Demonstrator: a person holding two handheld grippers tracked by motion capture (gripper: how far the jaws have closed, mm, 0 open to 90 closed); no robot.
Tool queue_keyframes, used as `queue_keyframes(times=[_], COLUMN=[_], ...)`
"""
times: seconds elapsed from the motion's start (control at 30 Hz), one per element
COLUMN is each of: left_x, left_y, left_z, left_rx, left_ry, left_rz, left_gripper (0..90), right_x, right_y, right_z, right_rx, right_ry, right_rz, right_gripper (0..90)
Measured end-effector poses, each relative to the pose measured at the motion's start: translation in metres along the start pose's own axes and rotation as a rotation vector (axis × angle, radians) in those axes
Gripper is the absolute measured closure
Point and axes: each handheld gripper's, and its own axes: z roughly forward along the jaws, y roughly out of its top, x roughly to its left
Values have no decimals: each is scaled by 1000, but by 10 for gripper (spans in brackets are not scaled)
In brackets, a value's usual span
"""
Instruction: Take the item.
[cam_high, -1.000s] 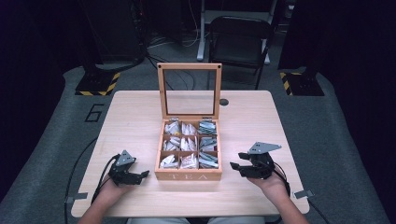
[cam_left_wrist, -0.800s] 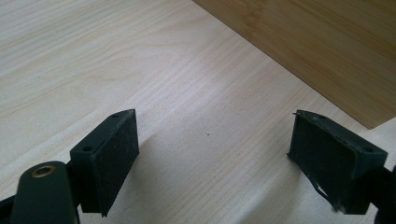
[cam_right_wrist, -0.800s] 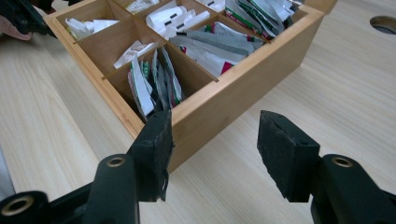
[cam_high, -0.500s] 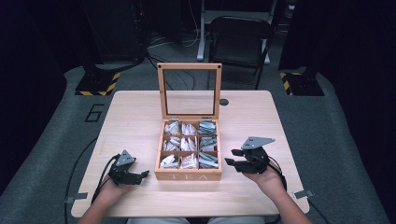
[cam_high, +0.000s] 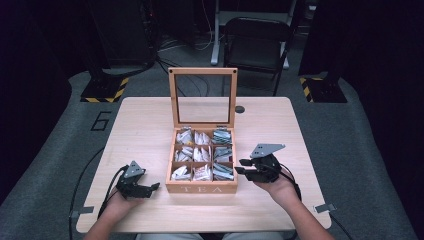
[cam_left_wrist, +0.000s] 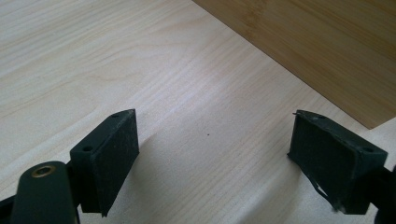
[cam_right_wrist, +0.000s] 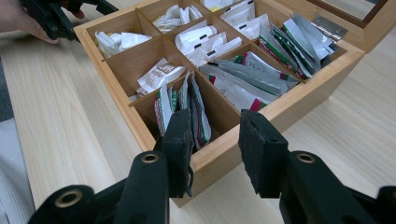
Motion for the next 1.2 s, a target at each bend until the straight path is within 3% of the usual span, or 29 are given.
queue_keyframes(times=[0.37, 1.2], left_x=[0, 0], left_y=[0, 0], left_z=[0, 0], left_rx=[3, -1], left_ry=[-1, 0], left_rz=[-2, -3], left_gripper=[155, 155], right_x=[0, -3], right_y=[9, 22], right_z=[4, 12], right_rx=[-4, -9], right_ry=[19, 39], right_rz=[-24, -22], right_gripper=[673, 727])
